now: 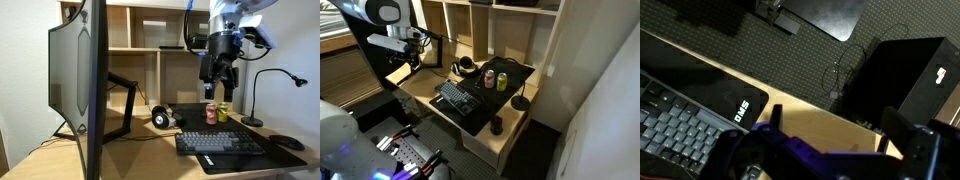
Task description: Press the key on the bottom right corner of the keyboard
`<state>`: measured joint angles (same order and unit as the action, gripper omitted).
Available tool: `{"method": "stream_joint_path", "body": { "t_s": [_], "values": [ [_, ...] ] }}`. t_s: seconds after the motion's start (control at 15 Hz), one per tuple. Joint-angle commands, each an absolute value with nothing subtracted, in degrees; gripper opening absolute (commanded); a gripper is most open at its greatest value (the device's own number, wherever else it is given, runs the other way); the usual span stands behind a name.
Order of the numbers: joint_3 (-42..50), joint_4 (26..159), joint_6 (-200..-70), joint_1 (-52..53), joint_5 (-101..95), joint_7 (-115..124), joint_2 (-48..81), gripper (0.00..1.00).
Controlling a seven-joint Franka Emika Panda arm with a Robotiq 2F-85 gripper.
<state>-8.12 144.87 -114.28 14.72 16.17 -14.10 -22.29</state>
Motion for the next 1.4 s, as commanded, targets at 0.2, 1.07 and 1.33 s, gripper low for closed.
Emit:
{"method": "stream_joint_path", "body": {
  "t_s": [0.2,1.07,1.33],
  "values": [
    [-10.62,143.16,-119.8,15.32,18.29,-7.82,-7.99,1.0],
    [-13.76,139.1,-138.78,15.51,20.18,-1.34,8.08,1.0],
    [-14.44,135.82,-149.4,15.16,21.17,1.9,14.62,1.0]
  ]
}}
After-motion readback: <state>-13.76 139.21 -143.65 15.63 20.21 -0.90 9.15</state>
